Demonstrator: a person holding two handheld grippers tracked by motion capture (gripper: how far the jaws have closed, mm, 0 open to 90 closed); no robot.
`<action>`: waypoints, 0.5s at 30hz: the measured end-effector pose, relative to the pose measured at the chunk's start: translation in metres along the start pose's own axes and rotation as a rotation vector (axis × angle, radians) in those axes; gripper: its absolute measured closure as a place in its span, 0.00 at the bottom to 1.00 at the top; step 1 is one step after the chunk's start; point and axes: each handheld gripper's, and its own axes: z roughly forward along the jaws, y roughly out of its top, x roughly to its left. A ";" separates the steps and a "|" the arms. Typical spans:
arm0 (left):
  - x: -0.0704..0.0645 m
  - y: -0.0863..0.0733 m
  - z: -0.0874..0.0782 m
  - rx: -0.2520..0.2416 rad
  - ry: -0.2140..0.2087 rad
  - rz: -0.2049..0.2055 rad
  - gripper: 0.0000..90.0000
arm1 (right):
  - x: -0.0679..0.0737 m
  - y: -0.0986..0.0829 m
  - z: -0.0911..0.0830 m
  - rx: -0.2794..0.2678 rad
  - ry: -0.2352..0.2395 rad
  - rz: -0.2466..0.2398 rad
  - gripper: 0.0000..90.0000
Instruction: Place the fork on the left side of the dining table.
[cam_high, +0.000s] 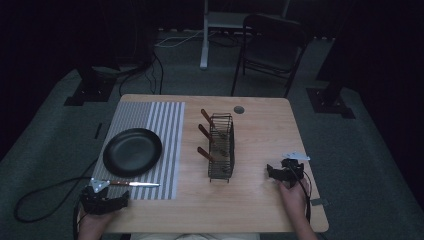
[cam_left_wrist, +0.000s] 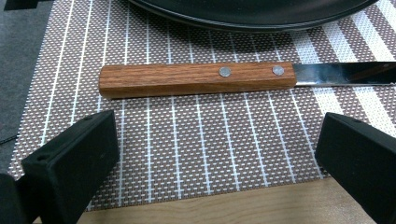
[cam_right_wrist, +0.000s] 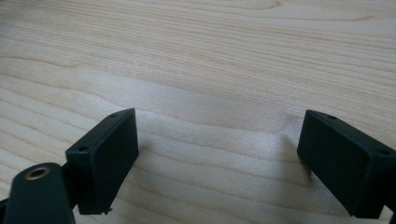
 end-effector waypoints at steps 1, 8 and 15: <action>0.000 0.000 0.000 0.001 0.000 0.000 0.00 | 0.000 0.000 0.000 0.000 0.000 0.000 0.13; 0.001 0.001 0.000 0.005 -0.006 0.006 0.00 | 0.000 0.000 0.000 0.000 0.000 0.000 0.13; 0.002 0.002 0.000 0.014 -0.012 0.010 0.00 | 0.000 0.000 0.000 0.000 0.000 0.000 0.13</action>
